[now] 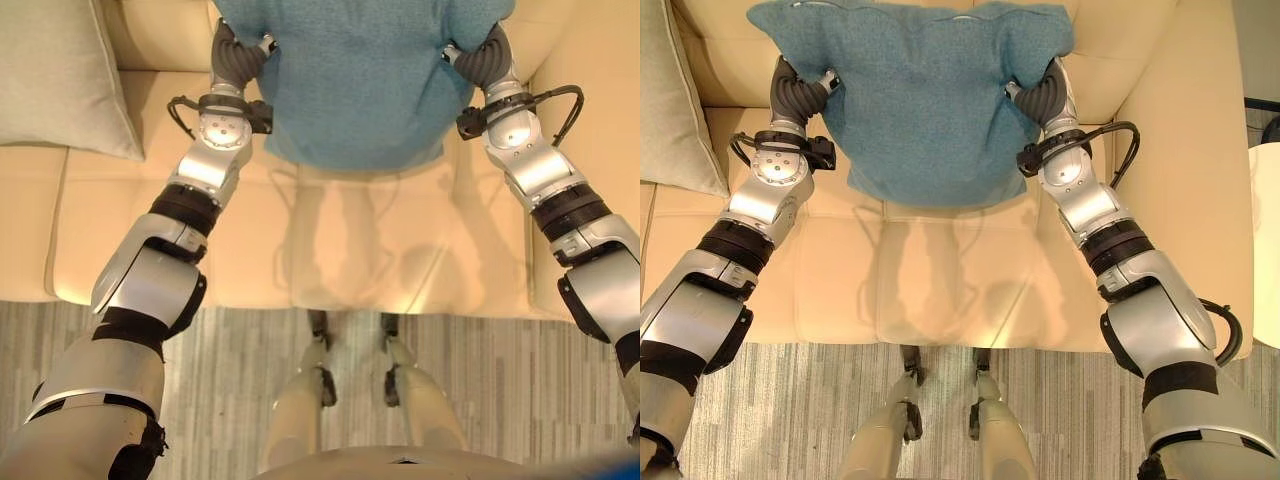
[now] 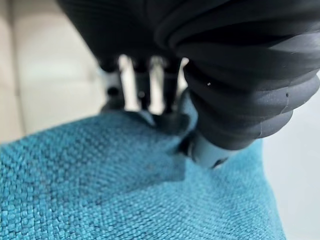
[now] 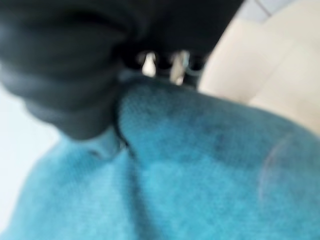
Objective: Pick up all the scattered cushions and arrange them neatly on the sofa.
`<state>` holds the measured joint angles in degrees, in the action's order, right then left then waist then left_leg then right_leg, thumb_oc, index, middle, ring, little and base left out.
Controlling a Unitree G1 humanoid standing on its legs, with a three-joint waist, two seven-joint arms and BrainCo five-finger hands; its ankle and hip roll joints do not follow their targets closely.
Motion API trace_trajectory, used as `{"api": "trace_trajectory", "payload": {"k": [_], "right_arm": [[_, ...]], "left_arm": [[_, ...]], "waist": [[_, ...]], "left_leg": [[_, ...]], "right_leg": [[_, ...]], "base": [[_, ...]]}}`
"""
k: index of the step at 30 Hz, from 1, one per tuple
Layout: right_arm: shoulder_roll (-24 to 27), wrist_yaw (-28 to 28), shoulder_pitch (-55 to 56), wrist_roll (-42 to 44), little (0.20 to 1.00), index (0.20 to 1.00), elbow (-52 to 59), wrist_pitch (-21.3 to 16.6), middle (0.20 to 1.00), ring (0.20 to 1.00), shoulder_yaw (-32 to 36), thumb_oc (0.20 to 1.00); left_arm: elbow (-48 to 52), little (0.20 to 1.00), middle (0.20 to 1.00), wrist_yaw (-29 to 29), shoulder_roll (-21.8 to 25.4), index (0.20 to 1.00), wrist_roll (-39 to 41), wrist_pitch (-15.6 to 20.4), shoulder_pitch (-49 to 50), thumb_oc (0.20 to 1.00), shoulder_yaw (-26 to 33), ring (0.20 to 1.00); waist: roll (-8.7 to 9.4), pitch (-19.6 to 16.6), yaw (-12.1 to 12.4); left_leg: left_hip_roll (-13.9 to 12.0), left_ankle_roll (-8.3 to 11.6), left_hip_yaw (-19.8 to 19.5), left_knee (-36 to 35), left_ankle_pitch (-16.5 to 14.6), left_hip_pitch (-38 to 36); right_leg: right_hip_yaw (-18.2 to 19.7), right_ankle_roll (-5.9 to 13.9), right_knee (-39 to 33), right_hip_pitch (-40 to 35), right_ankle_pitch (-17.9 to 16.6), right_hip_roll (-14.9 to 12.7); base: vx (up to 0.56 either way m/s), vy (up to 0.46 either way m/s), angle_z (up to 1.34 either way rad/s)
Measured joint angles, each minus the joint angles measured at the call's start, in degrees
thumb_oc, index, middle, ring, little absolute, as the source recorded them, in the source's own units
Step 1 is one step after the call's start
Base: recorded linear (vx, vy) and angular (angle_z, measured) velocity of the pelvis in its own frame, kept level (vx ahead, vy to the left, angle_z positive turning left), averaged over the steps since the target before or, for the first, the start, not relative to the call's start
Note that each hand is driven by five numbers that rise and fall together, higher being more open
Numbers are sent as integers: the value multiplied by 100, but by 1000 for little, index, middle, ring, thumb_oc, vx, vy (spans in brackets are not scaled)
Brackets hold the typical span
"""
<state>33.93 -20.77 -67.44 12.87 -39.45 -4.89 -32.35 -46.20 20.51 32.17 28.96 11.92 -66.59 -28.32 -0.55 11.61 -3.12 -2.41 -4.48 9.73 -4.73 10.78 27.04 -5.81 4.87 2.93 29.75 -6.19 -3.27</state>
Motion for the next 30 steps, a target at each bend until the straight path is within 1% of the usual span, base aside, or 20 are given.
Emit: {"api": "trace_trajectory", "payload": {"k": [1,2,3,4,5,6,7,8,9,10,11,12,13,15,17,19,23,26,28,30], "right_arm": [[33,11,1,1,200,200,-24,-1,200,200,0,200],[48,18,-1,8,200,200,-96,0,200,200,4,200],[117,7,-5,52,200,200,-113,-3,200,200,16,200],[183,-24,-12,100,200,200,-112,-14,200,200,29,200],[207,-58,-56,159,200,200,-110,-45,200,200,34,200],[194,-90,-133,161,200,200,-100,-74,200,200,21,200],[197,-103,-167,163,200,200,-103,-88,200,200,34,200],[194,-100,-168,161,200,200,-99,-93,200,200,31,200],[133,-84,-194,158,200,200,-97,-95,200,200,22,200],[87,-84,-216,156,200,200,-121,-109,200,200,26,200],[101,-93,-228,158,297,297,-184,-130,297,297,61,297],[107,-104,-238,158,498,498,-267,-129,498,498,92,498],[94,-139,-226,156,1000,1000,-338,-124,1000,1000,124,1000],[94,-215,-232,125,1000,1000,-467,-122,1000,1000,159,1000],[86,-356,-328,-332,1000,1000,-681,-101,1000,1000,131,1000],[98,-513,-603,-644,1000,1000,-933,-4,1000,1000,124,1000],[98,-857,-766,-1106,1000,1000,-960,258,1000,1000,117,1000],[128,-976,-1107,-1251,1000,1000,-1390,421,1000,1000,24,1000],[369,-977,-1267,-1427,1000,1000,-1494,508,1000,1000,4,1000],[617,-978,-1354,-1427,1000,1000,-1501,581,1000,1000,5,1000]], "left_arm": [[-3,200,200,9,-25,200,56,9,-10,200,-57,200],[-4,200,200,5,-53,200,102,42,-23,200,-128,200],[-4,200,200,-7,-131,200,117,60,-78,200,-130,200],[-2,200,200,-7,-204,200,125,85,-119,200,-115,200],[1,200,200,-13,-218,200,126,112,-171,200,-74,200],[3,200,200,-6,-200,200,128,124,-227,200,-12,200],[24,200,200,-7,-198,200,129,139,-259,200,-6,200],[29,200,200,-5,-194,200,130,142,-236,200,-6,200],[31,200,200,-2,-89,200,131,168,-236,200,-10,200],[31,200,200,-2,-19,200,129,210,-256,200,-44,200],[32,573,573,-5,-28,573,128,239,-327,573,-99,573],[30,934,934,-9,-69,934,128,239,-397,934,-153,934],[30,1000,1000,-7,-120,1000,125,240,-410,1000,-182,1000],[-22,1000,1000,-5,-138,1000,115,238,-406,1000,-283,1000],[-144,1000,1000,2,-108,1000,70,232,-408,1000,-280,1000],[-175,1000,1000,18,-10,1000,-26,232,-432,1000,-277,1000],[-446,1000,1000,153,-23,1000,-149,207,-590,1000,-271,1000],[-827,1000,1000,242,22,1000,-155,106,-955,1000,-271,1000],[-877,1000,1000,239,167,1000,-220,58,-1221,1000,-273,1000],[-865,1000,1000,239,510,1000,-346,55,-1341,1000,-268,1000]], "waist": [[-41,13,-2],[-21,4,-71],[34,-15,-160],[32,-16,-223],[30,-15,-124],[61,3,-92],[165,60,-126],[158,56,-66],[139,47,70],[134,49,33],[128,50,-30],[127,51,-59],[126,51,-67],[123,48,-57],[79,19,-35],[11,-21,-31],[-2,-28,-17],[-4,-27,44],[-21,-17,92],[-22,-17,90]], "left_leg": [[-18,-133,-153,-3,97,51],[91,-130,-212,-1,96,63],[313,-73,-219,-10,58,71],[430,133,-250,-6,-80,46],[388,351,-193,49,-227,96],[332,689,-201,749,-484,559],[299,713,-144,1207,-732,1042],[141,667,-96,650,-552,1072],[-241,674,-98,119,601,1041],[-290,714,-156,37,582,996],[-240,708,-231,-48,575,1007],[-201,676,-257,-47,525,1049],[-175,672,-270,-47,464,1056],[-104,752,-317,-48,300,1057],[-28,754,-315,-49,266,1109],[22,759,-287,-48,272,1224],[34,659,-246,-46,344,1237],[21,640,-264,-45,363,1238],[20,638,-291,-45,366,1238],[24,633,-315,-45,372,1210]], "right_leg": [[-19,113,613,499,345,-33],[2,178,-13,513,222,-150],[5,113,-726,407,-390,-397],[5,56,-821,387,-908,-534],[2,-96,-819,423,-804,-505],[-1,-188,-811,504,-873,-540],[2,-214,-809,521,-894,-601],[5,-212,-810,528,-892,-505],[30,-154,-812,532,-835,-184],[-13,-112,-813,539,-715,-154],[-34,-106,-813,578,-711,-190],[-53,-88,-814,606,-697,-225],[-64,-49,-816,618,-680,-260],[-68,44,-817,619,-656,-343],[-58,94,-792,685,-683,-422],[-4,144,-642,899,-647,-479],[28,161,-606,952,-633,-484],[18,172,-611,951,-612,-474],[-3,172,-619,937,-598,-472],[-28,168,-620,882,-573,-477]], "base": [[0,0,0],[-2,-5,42],[-5,-1,77],[-9,1,58],[-6,-4,26],[-12,1,14],[-13,-9,15],[-20,-12,-43],[-15,-15,-76],[-14,-14,-66],[-3,-12,-7],[-3,-15,11],[-3,-10,10],[-3,-14,7],[1,-5,3],[7,2,-4],[8,0,-4],[26,10,-1],[30,13,3],[21,11,7]]}}
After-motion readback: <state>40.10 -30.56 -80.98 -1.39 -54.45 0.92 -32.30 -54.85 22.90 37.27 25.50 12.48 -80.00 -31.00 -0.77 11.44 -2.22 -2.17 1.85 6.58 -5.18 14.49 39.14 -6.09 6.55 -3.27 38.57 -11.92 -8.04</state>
